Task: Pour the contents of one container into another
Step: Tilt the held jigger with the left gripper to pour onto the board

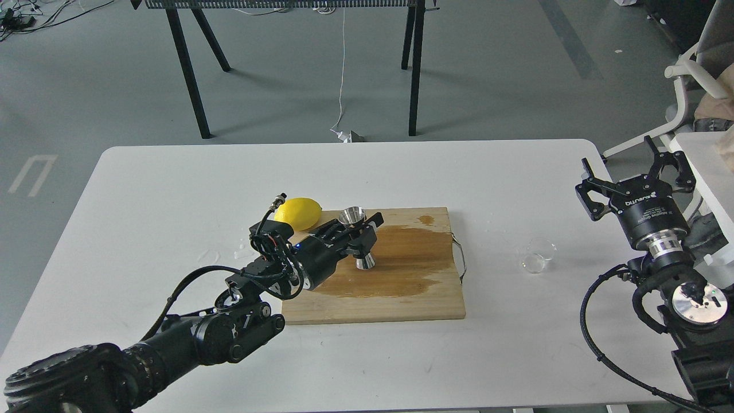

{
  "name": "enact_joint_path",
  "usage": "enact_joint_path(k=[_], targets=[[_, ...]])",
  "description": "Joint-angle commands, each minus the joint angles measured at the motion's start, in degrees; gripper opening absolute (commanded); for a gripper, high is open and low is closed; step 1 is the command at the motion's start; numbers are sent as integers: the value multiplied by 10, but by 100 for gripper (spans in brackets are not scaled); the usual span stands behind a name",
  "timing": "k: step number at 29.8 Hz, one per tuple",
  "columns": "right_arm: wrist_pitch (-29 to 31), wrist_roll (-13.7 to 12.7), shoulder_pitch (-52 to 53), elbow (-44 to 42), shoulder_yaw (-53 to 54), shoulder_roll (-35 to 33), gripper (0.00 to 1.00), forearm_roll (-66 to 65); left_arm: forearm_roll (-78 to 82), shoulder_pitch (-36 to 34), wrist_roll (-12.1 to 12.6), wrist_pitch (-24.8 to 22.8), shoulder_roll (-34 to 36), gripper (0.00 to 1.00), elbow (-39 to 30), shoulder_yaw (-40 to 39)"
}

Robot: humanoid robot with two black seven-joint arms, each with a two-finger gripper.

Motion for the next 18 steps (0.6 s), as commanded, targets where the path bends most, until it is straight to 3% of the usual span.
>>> enact_joint_path(k=[1, 9, 18], targets=[[0, 0, 0, 0, 0, -1, 99, 0, 0, 1, 0, 1, 0, 56, 0, 10], [0, 0, 0, 0, 0, -1, 99, 0, 1, 1, 0, 2, 0, 61, 0, 11], [0, 0, -3, 1, 0, -2, 99, 0, 2, 9, 0, 2, 0, 80, -2, 11]])
